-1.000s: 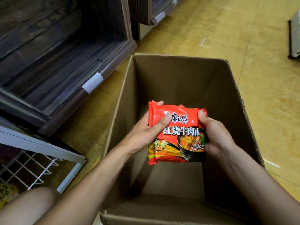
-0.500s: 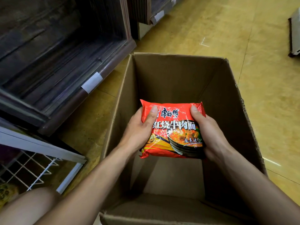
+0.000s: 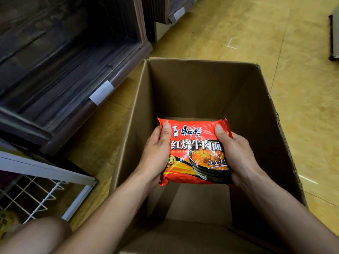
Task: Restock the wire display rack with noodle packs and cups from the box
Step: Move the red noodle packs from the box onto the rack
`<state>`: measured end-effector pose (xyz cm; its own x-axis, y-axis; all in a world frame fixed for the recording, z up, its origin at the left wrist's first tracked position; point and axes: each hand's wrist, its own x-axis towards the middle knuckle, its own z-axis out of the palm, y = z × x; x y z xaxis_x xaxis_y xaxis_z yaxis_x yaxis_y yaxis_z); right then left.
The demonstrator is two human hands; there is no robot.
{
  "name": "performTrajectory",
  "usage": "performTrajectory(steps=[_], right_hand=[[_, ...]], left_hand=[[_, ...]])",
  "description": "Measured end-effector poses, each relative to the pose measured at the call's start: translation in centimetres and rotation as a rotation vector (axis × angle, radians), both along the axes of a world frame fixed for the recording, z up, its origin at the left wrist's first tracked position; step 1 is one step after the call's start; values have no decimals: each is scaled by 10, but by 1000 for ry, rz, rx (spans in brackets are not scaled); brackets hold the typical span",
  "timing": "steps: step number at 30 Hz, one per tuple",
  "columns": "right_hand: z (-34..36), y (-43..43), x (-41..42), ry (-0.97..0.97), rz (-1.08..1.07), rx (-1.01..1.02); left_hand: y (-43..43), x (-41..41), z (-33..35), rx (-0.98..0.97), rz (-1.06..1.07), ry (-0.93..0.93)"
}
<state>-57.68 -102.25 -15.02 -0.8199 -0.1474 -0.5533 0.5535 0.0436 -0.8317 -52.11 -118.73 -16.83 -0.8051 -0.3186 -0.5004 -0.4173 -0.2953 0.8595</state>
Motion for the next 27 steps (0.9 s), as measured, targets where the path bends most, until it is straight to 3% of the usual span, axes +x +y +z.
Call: performTrajectory(steps=[13,21,27], right_hand=[[39,-8,20,-104,26,129],[117,5,82,-291,3,185],[213,16,116,-314,-23,200]], left_hand=[[6,33,45,56,89,-192],[15,97,125,4,31,-361],[24,125,212,7,-24,-425]])
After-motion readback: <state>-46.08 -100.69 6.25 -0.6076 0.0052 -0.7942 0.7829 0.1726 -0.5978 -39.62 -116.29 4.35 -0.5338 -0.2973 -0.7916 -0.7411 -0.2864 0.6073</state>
